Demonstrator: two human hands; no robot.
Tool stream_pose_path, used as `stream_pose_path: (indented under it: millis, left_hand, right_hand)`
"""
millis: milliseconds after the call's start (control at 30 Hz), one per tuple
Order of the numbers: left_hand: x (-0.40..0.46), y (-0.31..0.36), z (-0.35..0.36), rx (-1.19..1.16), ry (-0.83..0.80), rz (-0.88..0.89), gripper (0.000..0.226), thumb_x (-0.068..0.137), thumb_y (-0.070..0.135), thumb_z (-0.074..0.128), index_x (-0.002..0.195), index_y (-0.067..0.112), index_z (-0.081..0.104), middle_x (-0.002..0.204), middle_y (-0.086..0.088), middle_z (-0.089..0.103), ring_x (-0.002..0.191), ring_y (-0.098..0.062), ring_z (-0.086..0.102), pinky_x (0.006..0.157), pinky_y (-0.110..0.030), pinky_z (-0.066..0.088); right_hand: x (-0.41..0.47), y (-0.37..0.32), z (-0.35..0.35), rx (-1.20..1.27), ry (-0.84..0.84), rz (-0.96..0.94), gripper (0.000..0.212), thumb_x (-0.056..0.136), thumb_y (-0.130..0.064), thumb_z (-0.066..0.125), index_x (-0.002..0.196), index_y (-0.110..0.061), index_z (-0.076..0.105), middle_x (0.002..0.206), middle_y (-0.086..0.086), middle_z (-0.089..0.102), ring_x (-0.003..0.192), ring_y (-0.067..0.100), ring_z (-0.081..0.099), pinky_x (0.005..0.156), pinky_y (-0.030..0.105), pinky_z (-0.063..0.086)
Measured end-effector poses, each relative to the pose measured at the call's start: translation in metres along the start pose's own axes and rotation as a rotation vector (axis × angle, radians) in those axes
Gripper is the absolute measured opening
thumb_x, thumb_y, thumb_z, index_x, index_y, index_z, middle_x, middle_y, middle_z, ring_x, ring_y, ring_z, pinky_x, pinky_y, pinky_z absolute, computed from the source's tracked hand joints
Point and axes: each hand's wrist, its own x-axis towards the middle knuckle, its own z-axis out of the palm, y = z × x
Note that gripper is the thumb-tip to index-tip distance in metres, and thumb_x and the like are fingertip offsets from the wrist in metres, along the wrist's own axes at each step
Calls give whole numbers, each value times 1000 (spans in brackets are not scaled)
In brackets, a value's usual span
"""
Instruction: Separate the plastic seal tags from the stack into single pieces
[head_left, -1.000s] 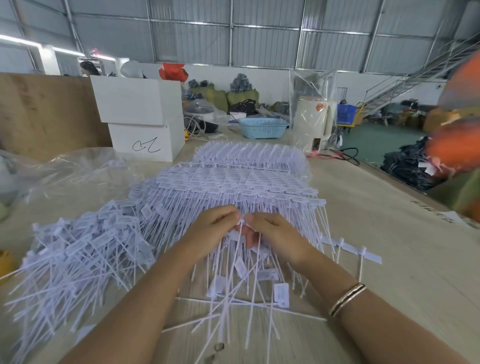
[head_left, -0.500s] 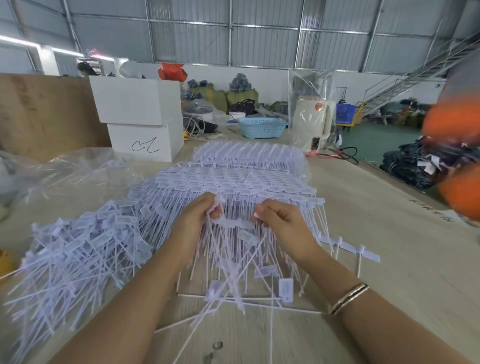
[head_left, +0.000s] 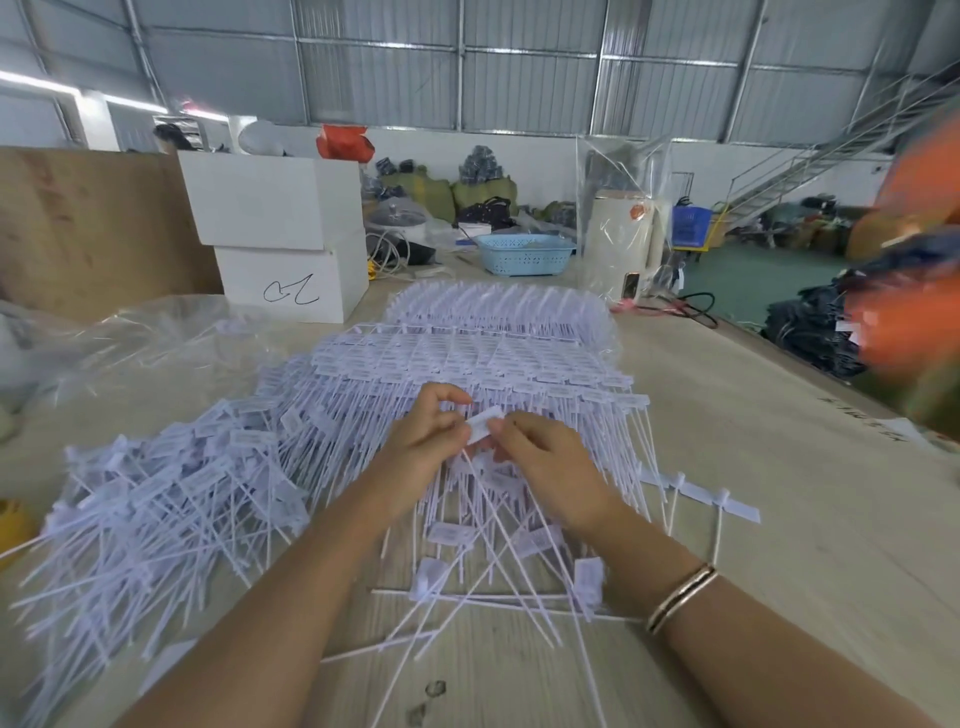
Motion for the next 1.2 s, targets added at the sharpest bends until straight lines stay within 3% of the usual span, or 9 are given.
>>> stream_pose_path:
  millis: [100, 233, 333, 533, 600, 700, 900, 1067, 1200]
  left_hand:
    - [-3, 1, -2, 38, -26, 12, 35, 86, 39, 43, 99, 9, 55, 92, -11, 59, 93, -23, 56, 89, -37, 37]
    - [-3, 0, -2, 95, -35, 25, 27, 98, 22, 46, 99, -3, 54, 104, -26, 52, 98, -36, 51, 86, -39, 35]
    - [-4, 2, -3, 115, -57, 30, 20, 100, 18, 42, 82, 10, 50, 81, -16, 44, 75, -22, 42, 73, -32, 28]
    - [2, 2, -2, 167, -100, 63, 20, 99, 22, 46, 81, 17, 54, 67, 13, 51, 69, -15, 45, 63, -23, 32]
    - [3, 2, -3, 161, -95, 53, 20, 91, 32, 45, 77, 20, 53, 63, 14, 46, 65, -14, 41, 59, -21, 29]
    - [5, -1, -6, 128, -61, -3, 20, 84, 36, 46, 68, 26, 54, 63, 6, 42, 64, -16, 37, 61, -26, 28]
    - [7, -9, -5, 292, -51, -24, 28, 97, 33, 50, 72, 26, 60, 66, -3, 48, 64, -14, 46, 66, -30, 34]
    - [6, -11, 1, 136, 22, -44, 31, 97, 28, 48, 69, 23, 60, 61, 15, 54, 63, -2, 51, 63, -16, 38]
    - [8, -5, -2, -168, 228, -96, 34, 90, 43, 48, 65, 25, 61, 67, 5, 57, 67, -11, 52, 66, -25, 40]
  right_hand:
    - [0, -1, -3, 222, 35, -12, 42, 98, -26, 48, 58, -31, 61, 60, -12, 54, 61, 5, 49, 61, 10, 38]
    - [-1, -5, -3, 320, 52, -14, 35, 98, -29, 44, 68, -15, 57, 66, -2, 52, 62, 7, 50, 63, 8, 40]
    - [-2, -5, -6, 329, 46, 6, 35, 100, -25, 42, 70, -12, 56, 67, -1, 53, 63, 6, 50, 65, 9, 41]
    - [2, -2, -7, 451, -27, 91, 11, 97, -6, 45, 102, -14, 52, 60, -10, 56, 57, 6, 50, 61, 17, 42]
    - [4, -1, -8, 336, -76, 73, 7, 95, -12, 52, 89, -13, 54, 62, -5, 51, 58, 12, 46, 61, 21, 39]
    - [5, 3, -11, 159, -154, 64, 25, 92, -20, 59, 69, -15, 51, 59, -1, 45, 54, 12, 40, 56, 21, 34]
    - [5, 5, -6, 151, -210, 50, 26, 94, -20, 56, 69, -13, 60, 60, -4, 55, 58, 8, 50, 61, 14, 39]
    - [5, 9, 1, 240, -122, -4, 27, 94, -19, 55, 68, -13, 59, 60, -5, 51, 63, 16, 45, 65, 25, 37]
    - [6, 8, -2, 359, -18, -54, 28, 94, -20, 53, 72, -26, 70, 62, -8, 54, 64, 17, 47, 66, 23, 39]
